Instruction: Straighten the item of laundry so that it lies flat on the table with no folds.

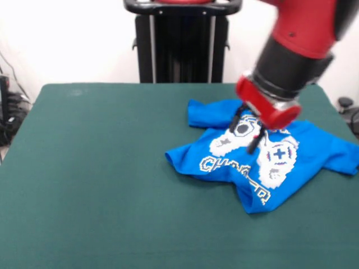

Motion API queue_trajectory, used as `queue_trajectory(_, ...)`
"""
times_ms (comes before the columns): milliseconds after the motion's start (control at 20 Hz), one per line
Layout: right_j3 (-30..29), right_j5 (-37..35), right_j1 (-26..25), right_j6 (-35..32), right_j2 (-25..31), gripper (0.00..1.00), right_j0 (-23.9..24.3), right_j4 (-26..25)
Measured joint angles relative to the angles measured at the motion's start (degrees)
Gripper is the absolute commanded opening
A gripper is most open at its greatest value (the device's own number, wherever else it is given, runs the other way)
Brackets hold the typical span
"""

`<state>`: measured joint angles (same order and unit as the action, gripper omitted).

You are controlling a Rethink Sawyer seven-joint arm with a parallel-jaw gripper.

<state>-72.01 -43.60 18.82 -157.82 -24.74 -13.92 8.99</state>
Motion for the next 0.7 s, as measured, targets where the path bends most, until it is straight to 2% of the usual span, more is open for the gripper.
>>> queue_trajectory(250,-4.4,2.1,1.4,0.0,0.2,1.00,4.3,-1.4)
queue_trajectory(700,-9.7,3.0,2.9,0.0,1.5,1.00,9.1,-1.7)
